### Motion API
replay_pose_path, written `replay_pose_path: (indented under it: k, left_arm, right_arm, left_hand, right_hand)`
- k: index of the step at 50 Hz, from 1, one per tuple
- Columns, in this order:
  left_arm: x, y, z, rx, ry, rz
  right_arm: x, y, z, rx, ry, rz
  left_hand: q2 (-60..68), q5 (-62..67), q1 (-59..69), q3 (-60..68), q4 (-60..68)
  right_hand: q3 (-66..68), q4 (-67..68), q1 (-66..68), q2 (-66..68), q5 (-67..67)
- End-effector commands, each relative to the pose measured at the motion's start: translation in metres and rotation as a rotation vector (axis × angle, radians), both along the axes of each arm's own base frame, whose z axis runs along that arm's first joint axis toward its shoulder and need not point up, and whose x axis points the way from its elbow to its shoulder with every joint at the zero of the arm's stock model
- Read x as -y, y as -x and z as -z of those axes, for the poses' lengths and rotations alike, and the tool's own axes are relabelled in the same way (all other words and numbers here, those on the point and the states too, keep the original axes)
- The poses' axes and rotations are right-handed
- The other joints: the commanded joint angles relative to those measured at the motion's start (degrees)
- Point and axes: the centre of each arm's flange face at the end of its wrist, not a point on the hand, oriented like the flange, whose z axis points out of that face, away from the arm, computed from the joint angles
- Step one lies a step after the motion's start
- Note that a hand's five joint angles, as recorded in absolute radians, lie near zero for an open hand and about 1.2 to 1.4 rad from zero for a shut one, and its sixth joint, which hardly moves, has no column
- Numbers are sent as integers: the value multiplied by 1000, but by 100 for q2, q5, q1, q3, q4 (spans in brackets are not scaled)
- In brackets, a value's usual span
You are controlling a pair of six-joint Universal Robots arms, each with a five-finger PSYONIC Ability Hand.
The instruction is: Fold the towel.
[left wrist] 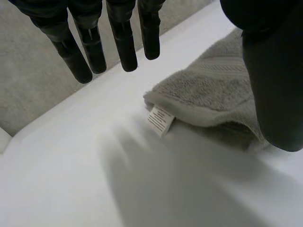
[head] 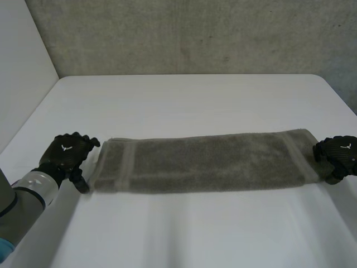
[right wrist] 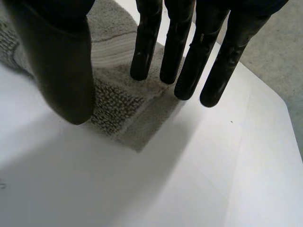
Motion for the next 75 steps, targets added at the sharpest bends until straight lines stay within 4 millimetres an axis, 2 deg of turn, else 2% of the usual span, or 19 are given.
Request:
replay_pose_path:
  k: [1, 8, 17, 22, 29, 31, 33, 36, 38, 39, 40, 43, 45, 50, 57, 61, 62, 64, 75]
  left_arm:
    - [0, 0, -11, -65, 47, -13]
    - [-1, 1, -20, -103, 100, -15]
    - [-2, 1, -19, -103, 105, -15]
    - [-2, 1, -19, -103, 106, -16]
    - [1, 2, -36, -111, 158, -15]
    - [2, 4, -42, -117, 177, -7]
    - [4, 6, -49, -127, 199, -2]
    - [8, 12, -62, -158, 232, 13]
    - [12, 17, -80, -196, 275, 29]
    - [12, 17, -80, -196, 275, 29]
    - [12, 21, -86, -215, 284, 39]
    - [13, 29, -97, -250, 301, 54]
    - [13, 35, -103, -265, 312, 64]
    - [12, 46, -111, -290, 331, 70]
    - [6, 68, -111, -305, 328, 106]
    - [3, 75, -106, -306, 315, 121]
    - [3, 75, -106, -306, 315, 121]
    - [3, 77, -104, -306, 310, 125]
    - [-4, 97, -86, -301, 258, 163]
  right_arm:
    - [3, 1, 5, -43, 22, -16]
    - [8, 5, 12, -71, 9, 13]
    - [19, 25, 4, -115, 34, 108]
    - [33, 61, -19, -175, 101, 249]
    - [49, 72, -53, -239, 205, 341]
    - [51, 59, -61, -233, 229, 324]
    - [44, -9, -80, -216, 307, 178]
    - [36, -44, -88, -199, 340, 103]
    - [13, -107, -98, -148, 378, -29]
    - [13, -108, -98, -148, 378, -30]
    - [-5, -141, -99, -117, 388, -107]
    - [-26, -175, -99, -84, 393, -193]
    - [-80, -243, -85, -28, 371, -399]
    - [-136, -295, -52, -18, 309, -587]
    - [-156, -306, -19, -48, 231, -649]
    - [-155, -301, -22, -32, 216, -639]
    - [-155, -301, -22, -32, 216, -639]
    - [-149, -291, -34, -8, 220, -601]
    - [-128, -224, -57, 92, 140, -421]
  left_hand:
    - [-561, -254, -408, -390, -473]
    - [-611, -305, -459, -440, -523]
    - [-645, -338, -493, -474, -557]
    - [-998, -692, -846, -827, -910]
    - [-1217, -910, -1064, -1046, -1129]
    - [-1251, -944, -1098, -1080, -1163]
    - [-1251, -944, -1098, -1080, -1163]
    - [-1251, -944, -1098, -1080, -1163]
    - [-1251, -944, -1098, -1080, -1163]
    - [-1251, -944, -1098, -1080, -1163]
    - [-1234, -927, -1081, -1063, -1146]
    - [-1234, -927, -1081, -1063, -1146]
    - [-1234, -927, -1081, -1063, -1146]
    - [-1234, -927, -1081, -1063, -1146]
    - [-1234, -927, -1081, -1063, -1146]
    - [-1217, -910, -1064, -1046, -1129]
    - [-1217, -910, -1064, -1046, -1129]
    - [-1217, -910, -1064, -1046, -1129]
    - [-1200, -894, -1048, -1029, -1112]
  right_hand:
    - [1310, 1315, 1337, 1308, 1292]
    - [3688, 3693, 3715, 3686, 3670]
    - [3692, 3697, 3720, 3690, 3674]
    - [3692, 3697, 3720, 3690, 3674]
    - [3692, 3697, 3720, 3690, 3674]
    - [3692, 3697, 3720, 3690, 3674]
    - [3692, 3697, 3720, 3690, 3674]
    - [3692, 3697, 3720, 3690, 3674]
    - [3692, 3697, 3720, 3690, 3674]
    - [3692, 3697, 3720, 3690, 3674]
    - [3692, 3697, 3720, 3690, 3674]
    - [3692, 3697, 3720, 3690, 3674]
    - [3692, 3697, 3720, 3690, 3674]
    - [3692, 3697, 3720, 3690, 3674]
    - [3614, 3619, 3642, 3612, 3596]
    - [-437, -432, -409, -439, -455]
    - [-456, -451, -429, -458, -474]
    - [-3308, -3303, -3280, -3310, -3326]
    - [-3308, -3303, -3280, -3310, -3326]
